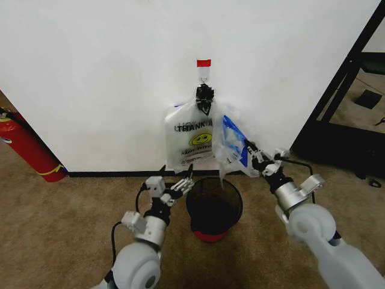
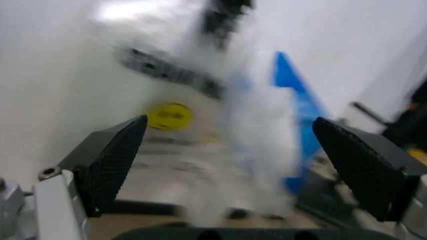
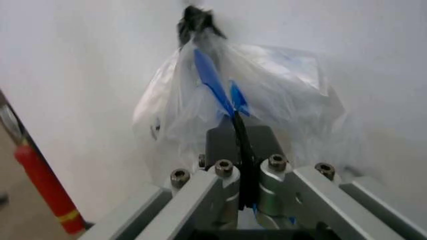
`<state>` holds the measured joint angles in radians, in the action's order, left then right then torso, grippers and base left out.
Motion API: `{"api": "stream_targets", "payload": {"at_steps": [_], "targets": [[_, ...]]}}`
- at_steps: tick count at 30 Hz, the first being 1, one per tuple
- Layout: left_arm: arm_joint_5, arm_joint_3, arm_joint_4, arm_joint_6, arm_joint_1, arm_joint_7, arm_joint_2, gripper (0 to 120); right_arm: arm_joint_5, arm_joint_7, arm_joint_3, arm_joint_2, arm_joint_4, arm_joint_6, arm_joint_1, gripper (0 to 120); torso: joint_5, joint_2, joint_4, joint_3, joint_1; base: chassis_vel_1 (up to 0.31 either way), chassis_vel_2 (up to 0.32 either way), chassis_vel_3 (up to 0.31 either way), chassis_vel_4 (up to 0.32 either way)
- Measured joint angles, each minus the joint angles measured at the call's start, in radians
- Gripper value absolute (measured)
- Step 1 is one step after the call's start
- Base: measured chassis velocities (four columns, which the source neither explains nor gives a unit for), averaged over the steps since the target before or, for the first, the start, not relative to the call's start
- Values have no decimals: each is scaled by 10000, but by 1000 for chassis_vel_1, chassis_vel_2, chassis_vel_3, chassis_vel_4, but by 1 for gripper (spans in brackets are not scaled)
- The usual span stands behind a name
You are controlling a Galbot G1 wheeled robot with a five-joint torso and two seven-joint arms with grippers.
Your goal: Pick up the garbage bag from the wall and place it over the trash bin.
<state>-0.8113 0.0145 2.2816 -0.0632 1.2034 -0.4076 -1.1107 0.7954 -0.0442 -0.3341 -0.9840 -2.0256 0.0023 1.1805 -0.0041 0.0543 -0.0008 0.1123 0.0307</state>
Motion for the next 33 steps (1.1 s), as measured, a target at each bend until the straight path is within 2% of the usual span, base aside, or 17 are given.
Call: {"api": "stream_targets", "payload": {"at_steps": [1, 3, 5, 7, 9, 11, 15, 19, 22, 26, 28, 30, 33], "targets": [[-890, -145, 227, -322, -528, -209, 138, 95, -444, -21, 96, 1, 0, 99, -12, 0, -1, 0, -2, 0, 0, 0, 0, 0, 0], [-1191, -183, 293, -428, -725, -274, 186, 95, -571, -24, 128, 2, 0, 125, -23, 0, -1, 0, -3, 0, 0, 0, 0, 0, 0], [-3080, -363, 506, -1031, -1911, -651, 468, 92, -1163, -26, 302, 5, 40, 228, -190, 0, 0, 0, -5, 0, 0, 0, 0, 0, 0], [-4243, -605, 450, -1329, -2810, -944, 636, 88, -1514, -45, 426, -6, 106, 265, -340, 0, -1, 0, 0, 1, 1, 0, 0, 0, 0], [-4898, -839, 311, -1538, -3506, -1144, 732, 82, -1794, -48, 522, -27, 191, 276, -466, 0, -1, 0, -3, 2, 1, 0, 0, 0, 0], [-5030, -886, 274, -1583, -3670, -1189, 748, 82, -1899, -48, 554, -34, 232, 275, -501, 0, -1, 0, -2, 2, 1, 0, 0, 0, 0], [-6112, -1063, 89, -1979, -4827, -1836, 763, 81, -2753, 17, 870, -145, 587, 269, -763, 0, 0, -1, -1, 2, 1, 0, 0, 0, 0], [-6298, -1229, -56, -2104, -5299, -2117, 801, 79, -3162, 104, 1127, -250, 739, 251, -923, 0, -1, 0, -3, 2, 1, 0, 0, 0, 0], [-6416, -1634, -461, -2422, -5992, -2564, 828, 77, -3909, 283, 1635, -440, 966, 241, -1272, 0, 0, 0, 0, 1, 1, 0, 0, 0, 0], [-6369, -1904, -853, -2548, -6305, -2792, 701, 77, -4350, 330, 1873, -506, 1080, 241, -1427, 0, -1, 0, 0, 1, 2, 0, 0, 0, 0], [-6308, -2069, -1149, -2608, -6518, -2940, 577, 77, -4601, 330, 2012, -530, 1129, 247, -1487, 0, 0, -1, -2, 1, 2, 0, 0, 0, 0], [-6093, -2435, -1870, -2827, -6937, -3420, 251, 77, -5065, 312, 2200, -555, 1192, 321, -1569, 0, 0, -1, -4, 1, 1, 0, 0, 0, 0], [-5906, -2648, -2308, -2951, -7180, -3751, 86, 76, -5397, 221, 2242, -551, 1181, 443, -1581, 0, 0, -1, -3, 1, 2, 0, 0, 0, 0]]}}
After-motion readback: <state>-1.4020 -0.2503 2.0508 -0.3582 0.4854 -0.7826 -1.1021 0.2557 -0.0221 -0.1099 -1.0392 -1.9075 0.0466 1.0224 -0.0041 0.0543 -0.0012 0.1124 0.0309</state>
